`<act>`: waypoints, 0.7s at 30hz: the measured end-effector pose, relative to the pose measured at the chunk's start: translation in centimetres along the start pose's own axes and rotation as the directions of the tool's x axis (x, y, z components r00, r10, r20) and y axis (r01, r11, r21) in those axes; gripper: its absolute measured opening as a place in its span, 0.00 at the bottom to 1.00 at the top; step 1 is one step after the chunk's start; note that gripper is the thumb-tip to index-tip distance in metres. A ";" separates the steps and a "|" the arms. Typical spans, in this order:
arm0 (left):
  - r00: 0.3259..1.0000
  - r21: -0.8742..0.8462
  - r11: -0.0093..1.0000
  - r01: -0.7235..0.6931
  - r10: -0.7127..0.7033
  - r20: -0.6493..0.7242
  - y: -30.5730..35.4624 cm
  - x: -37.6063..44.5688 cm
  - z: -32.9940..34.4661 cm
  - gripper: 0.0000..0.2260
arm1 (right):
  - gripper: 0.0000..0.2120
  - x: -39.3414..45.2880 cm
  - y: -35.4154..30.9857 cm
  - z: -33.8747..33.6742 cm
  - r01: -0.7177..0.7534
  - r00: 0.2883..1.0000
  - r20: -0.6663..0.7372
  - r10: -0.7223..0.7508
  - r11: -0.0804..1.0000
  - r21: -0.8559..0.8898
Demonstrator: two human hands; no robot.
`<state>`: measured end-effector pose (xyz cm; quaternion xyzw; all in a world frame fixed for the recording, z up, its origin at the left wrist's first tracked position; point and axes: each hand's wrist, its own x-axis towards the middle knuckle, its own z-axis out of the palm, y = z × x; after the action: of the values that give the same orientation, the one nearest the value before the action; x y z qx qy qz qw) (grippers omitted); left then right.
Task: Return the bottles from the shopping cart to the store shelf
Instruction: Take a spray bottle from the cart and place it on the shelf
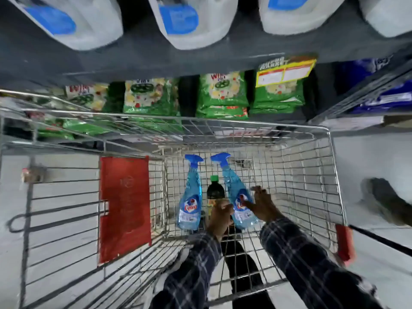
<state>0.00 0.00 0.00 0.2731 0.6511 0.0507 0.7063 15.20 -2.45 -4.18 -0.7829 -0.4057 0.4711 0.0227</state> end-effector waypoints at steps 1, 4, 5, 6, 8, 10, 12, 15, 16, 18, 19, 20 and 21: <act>1.000 0.018 1.000 -0.001 0.001 0.006 -0.3 0.6 0.3 0.09 | 0.28 0.5 0.1 0.2 0.017 1.000 0.024 -0.018 1.000 0.023; 0.999 0.200 0.979 -0.037 0.037 0.004 -0.4 1.5 1.4 0.09 | 0.25 1.3 0.4 0.4 0.003 0.998 0.066 -0.007 0.998 0.056; 0.998 0.231 0.971 -0.057 0.059 -0.002 -0.5 1.7 1.8 0.11 | 0.24 1.6 0.6 0.5 -0.002 0.997 0.075 -0.003 0.998 0.066; 0.997 0.262 0.963 -0.064 0.071 -0.016 -0.6 1.8 2.3 0.12 | 0.23 1.7 0.7 0.4 -0.010 0.996 0.088 0.004 0.997 0.075; 0.998 0.319 0.947 -0.030 0.043 -0.034 -0.8 2.0 2.8 0.14 | 0.21 1.9 0.7 0.0 -0.015 0.993 0.119 0.003 0.995 0.099; 0.999 0.338 0.941 0.017 0.000 -0.050 -0.9 2.3 2.9 0.13 | 0.19 1.9 0.9 -0.4 -0.036 0.991 0.133 0.021 0.993 0.112; 0.997 0.321 0.946 0.042 -0.021 -0.069 -1.2 3.0 2.9 0.11 | 0.17 1.7 1.5 -0.5 -0.065 0.989 0.139 0.048 0.991 0.116; 0.996 0.311 0.949 0.062 -0.037 -0.085 -1.9 4.1 3.0 0.17 | 0.18 1.5 2.4 -0.5 -0.110 0.987 0.136 0.090 0.982 0.151; 0.997 0.327 0.943 0.061 -0.040 -0.071 -1.9 4.1 3.1 0.16 | 0.19 1.4 2.7 -0.6 -0.122 0.985 0.138 0.101 0.980 0.156; 0.999 0.353 0.936 0.019 -0.006 -0.039 -2.3 4.1 3.3 0.10 | 0.21 1.2 3.1 -0.9 -0.120 0.986 0.139 0.097 0.979 0.167; 0.999 0.367 0.930 -0.007 0.018 -0.026 -2.2 4.2 3.1 0.08 | 0.21 1.2 3.1 -1.1 -0.108 0.986 0.142 0.085 0.980 0.165; 1.000 0.367 0.930 -0.021 0.026 -0.010 -2.2 3.9 3.1 0.08 | 0.21 0.9 3.2 -1.4 -0.098 0.987 0.145 0.075 0.983 0.157; 1.000 0.354 0.935 -0.029 0.029 0.005 -2.0 3.7 2.9 0.08 | 0.21 0.6 3.2 -1.6 -0.088 0.987 0.146 0.064 0.983 0.163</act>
<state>2.75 -1.07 -4.22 0.4051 0.6455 -0.0568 0.6450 18.48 -3.63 -5.05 -0.7581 -0.3347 0.5580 0.0424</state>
